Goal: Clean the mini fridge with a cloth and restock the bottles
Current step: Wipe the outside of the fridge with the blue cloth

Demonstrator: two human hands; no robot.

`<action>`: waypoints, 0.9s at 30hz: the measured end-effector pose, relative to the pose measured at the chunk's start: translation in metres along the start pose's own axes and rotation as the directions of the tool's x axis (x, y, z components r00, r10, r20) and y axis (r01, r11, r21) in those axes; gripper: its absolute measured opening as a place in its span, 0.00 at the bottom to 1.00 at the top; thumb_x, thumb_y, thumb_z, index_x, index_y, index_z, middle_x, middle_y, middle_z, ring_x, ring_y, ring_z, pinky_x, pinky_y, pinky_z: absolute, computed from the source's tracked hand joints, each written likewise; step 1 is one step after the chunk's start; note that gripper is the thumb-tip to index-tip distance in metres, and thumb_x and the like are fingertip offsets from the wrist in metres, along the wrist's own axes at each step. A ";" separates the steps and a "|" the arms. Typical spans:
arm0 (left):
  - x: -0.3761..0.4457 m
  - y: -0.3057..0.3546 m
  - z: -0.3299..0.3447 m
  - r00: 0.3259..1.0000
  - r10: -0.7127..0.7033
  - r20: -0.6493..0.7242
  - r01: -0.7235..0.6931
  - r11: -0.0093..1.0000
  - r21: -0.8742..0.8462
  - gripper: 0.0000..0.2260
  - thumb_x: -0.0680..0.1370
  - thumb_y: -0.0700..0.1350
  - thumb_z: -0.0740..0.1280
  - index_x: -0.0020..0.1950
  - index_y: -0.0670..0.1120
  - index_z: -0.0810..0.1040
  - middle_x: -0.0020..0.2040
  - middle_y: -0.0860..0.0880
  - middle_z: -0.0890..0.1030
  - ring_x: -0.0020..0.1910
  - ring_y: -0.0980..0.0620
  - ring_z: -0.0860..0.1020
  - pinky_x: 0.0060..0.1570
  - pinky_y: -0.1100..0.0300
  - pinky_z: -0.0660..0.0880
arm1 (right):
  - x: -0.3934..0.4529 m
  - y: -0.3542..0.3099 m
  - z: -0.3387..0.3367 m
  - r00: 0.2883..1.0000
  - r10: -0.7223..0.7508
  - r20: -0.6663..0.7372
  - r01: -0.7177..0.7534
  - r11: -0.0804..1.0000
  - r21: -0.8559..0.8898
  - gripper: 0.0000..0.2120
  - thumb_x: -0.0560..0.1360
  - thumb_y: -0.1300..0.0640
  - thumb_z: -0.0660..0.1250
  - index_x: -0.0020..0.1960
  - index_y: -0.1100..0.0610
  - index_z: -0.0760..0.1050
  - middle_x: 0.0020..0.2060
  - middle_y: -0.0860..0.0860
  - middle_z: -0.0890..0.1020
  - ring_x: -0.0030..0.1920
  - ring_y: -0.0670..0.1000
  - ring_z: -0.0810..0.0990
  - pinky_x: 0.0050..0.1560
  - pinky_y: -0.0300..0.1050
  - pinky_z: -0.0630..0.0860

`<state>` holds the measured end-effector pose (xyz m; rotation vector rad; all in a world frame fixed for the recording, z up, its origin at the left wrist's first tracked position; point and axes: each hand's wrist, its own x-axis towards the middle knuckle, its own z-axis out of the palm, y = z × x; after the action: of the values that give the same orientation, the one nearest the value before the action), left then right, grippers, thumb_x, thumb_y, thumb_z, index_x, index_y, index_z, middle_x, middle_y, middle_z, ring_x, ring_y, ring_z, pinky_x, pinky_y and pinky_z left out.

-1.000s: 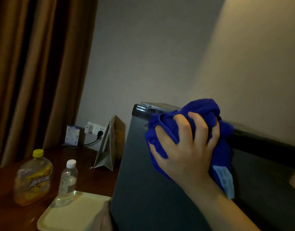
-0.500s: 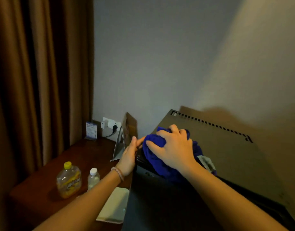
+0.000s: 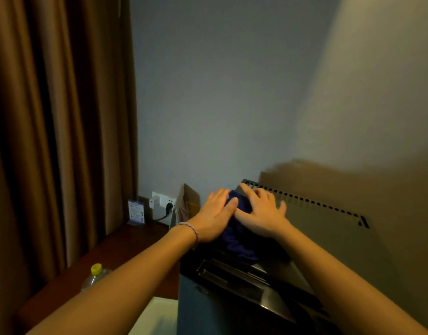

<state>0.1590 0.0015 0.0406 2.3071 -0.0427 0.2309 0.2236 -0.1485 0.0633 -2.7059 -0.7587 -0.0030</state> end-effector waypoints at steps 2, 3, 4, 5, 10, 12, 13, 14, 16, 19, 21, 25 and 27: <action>0.012 0.000 0.007 1.000 0.020 0.003 -0.020 0.982 0.189 0.37 0.77 0.68 0.45 0.81 0.48 0.50 0.82 0.50 0.48 0.80 0.48 0.42 0.78 0.46 0.45 | -0.006 0.028 -0.014 1.000 0.005 0.001 -0.005 0.993 -0.118 0.48 0.62 0.20 0.39 0.80 0.37 0.50 0.80 0.47 0.54 0.80 0.52 0.45 0.75 0.67 0.41; 0.017 0.000 0.009 0.999 0.047 0.005 -0.047 0.961 0.271 0.40 0.74 0.71 0.44 0.81 0.51 0.49 0.82 0.51 0.46 0.80 0.48 0.40 0.77 0.44 0.44 | -0.007 0.040 -0.017 0.999 0.041 0.015 -0.039 0.991 -0.129 0.45 0.65 0.20 0.39 0.79 0.35 0.50 0.81 0.46 0.52 0.80 0.51 0.43 0.76 0.66 0.40; 0.022 0.000 0.010 0.995 0.098 0.016 -0.097 0.927 0.361 0.41 0.73 0.73 0.44 0.81 0.53 0.48 0.82 0.52 0.44 0.79 0.48 0.38 0.77 0.42 0.44 | -0.009 0.051 -0.017 0.995 0.090 0.034 -0.085 0.988 -0.127 0.40 0.70 0.21 0.40 0.79 0.35 0.49 0.81 0.46 0.51 0.81 0.51 0.43 0.76 0.65 0.40; 0.026 0.003 0.011 0.985 0.166 0.036 -0.164 0.878 0.450 0.41 0.73 0.74 0.45 0.81 0.54 0.47 0.81 0.54 0.42 0.79 0.49 0.37 0.76 0.41 0.43 | -0.010 0.060 -0.013 0.989 0.139 0.050 -0.132 0.983 -0.125 0.34 0.75 0.25 0.41 0.79 0.34 0.48 0.81 0.46 0.49 0.81 0.52 0.43 0.76 0.65 0.40; 0.045 0.026 0.018 0.920 0.314 0.234 -0.391 0.698 0.600 0.40 0.72 0.76 0.56 0.79 0.63 0.47 0.80 0.60 0.40 0.80 0.47 0.42 0.71 0.28 0.49 | -0.010 0.089 0.007 0.969 0.244 0.036 -0.245 0.970 0.000 0.26 0.82 0.35 0.40 0.79 0.35 0.45 0.81 0.47 0.52 0.81 0.51 0.49 0.76 0.66 0.44; 0.049 0.031 0.027 0.907 0.274 0.320 -0.418 0.682 0.600 0.42 0.68 0.79 0.57 0.78 0.67 0.47 0.80 0.61 0.43 0.79 0.44 0.45 0.69 0.26 0.51 | -0.008 0.094 0.004 0.970 0.241 0.033 -0.241 0.970 -0.010 0.26 0.84 0.40 0.40 0.81 0.40 0.49 0.81 0.47 0.53 0.81 0.49 0.50 0.77 0.64 0.45; 0.051 0.031 0.030 0.902 0.248 0.354 -0.424 0.661 0.619 0.43 0.66 0.80 0.57 0.77 0.68 0.48 0.80 0.61 0.46 0.79 0.43 0.49 0.69 0.28 0.54 | -0.007 0.097 0.003 0.968 0.248 0.042 -0.247 0.968 -0.034 0.25 0.84 0.41 0.40 0.81 0.42 0.50 0.81 0.46 0.53 0.81 0.49 0.49 0.77 0.62 0.45; 0.054 0.029 0.031 0.902 0.223 0.369 -0.421 0.644 0.639 0.44 0.65 0.81 0.57 0.77 0.68 0.50 0.80 0.61 0.49 0.77 0.42 0.52 0.68 0.31 0.58 | -0.005 0.100 0.003 0.964 0.260 0.051 -0.257 0.965 -0.059 0.26 0.84 0.42 0.40 0.81 0.43 0.52 0.81 0.46 0.53 0.81 0.49 0.49 0.77 0.60 0.45; 0.063 0.024 0.029 0.919 0.194 0.344 -0.383 0.647 0.659 0.44 0.63 0.82 0.57 0.76 0.67 0.57 0.79 0.61 0.55 0.73 0.44 0.60 0.66 0.39 0.66 | -0.003 0.104 0.005 0.961 0.270 0.059 -0.264 0.960 -0.096 0.26 0.84 0.41 0.40 0.81 0.42 0.53 0.81 0.45 0.51 0.81 0.49 0.48 0.78 0.58 0.44; 0.077 0.016 0.022 0.946 0.195 0.257 -0.320 0.678 0.662 0.41 0.63 0.81 0.58 0.72 0.64 0.67 0.75 0.60 0.63 0.67 0.46 0.66 0.60 0.46 0.73 | -0.002 0.107 0.011 0.963 0.269 0.033 -0.262 0.956 -0.133 0.26 0.84 0.39 0.41 0.80 0.39 0.51 0.81 0.43 0.49 0.81 0.48 0.46 0.78 0.60 0.43; 0.087 0.009 0.017 0.961 0.184 0.209 -0.277 0.697 0.661 0.39 0.64 0.81 0.59 0.70 0.62 0.70 0.72 0.59 0.66 0.64 0.46 0.68 0.56 0.48 0.74 | -0.003 0.106 0.012 0.962 0.272 0.028 -0.264 0.950 -0.164 0.26 0.83 0.37 0.43 0.80 0.38 0.49 0.81 0.42 0.48 0.81 0.49 0.45 0.78 0.62 0.42; 0.103 -0.006 0.007 0.990 0.076 0.121 -0.136 0.765 0.629 0.39 0.65 0.80 0.60 0.69 0.58 0.71 0.71 0.56 0.68 0.64 0.44 0.67 0.53 0.48 0.74 | -0.004 0.104 0.014 0.961 0.276 0.026 -0.268 0.947 -0.177 0.28 0.82 0.34 0.42 0.80 0.37 0.47 0.81 0.42 0.46 0.81 0.48 0.44 0.78 0.61 0.41; 0.105 -0.009 0.006 0.993 0.033 0.115 -0.099 0.771 0.629 0.39 0.66 0.80 0.59 0.69 0.57 0.70 0.71 0.55 0.67 0.65 0.42 0.66 0.54 0.46 0.75 | -0.003 0.104 0.014 0.960 0.280 0.022 -0.271 0.945 -0.183 0.28 0.82 0.34 0.42 0.80 0.37 0.47 0.81 0.41 0.47 0.81 0.48 0.44 0.78 0.61 0.41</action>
<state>0.2642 0.0075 0.0493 3.0036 -0.1103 0.1847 0.2725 -0.2289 0.0176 -2.9712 -0.4019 0.0622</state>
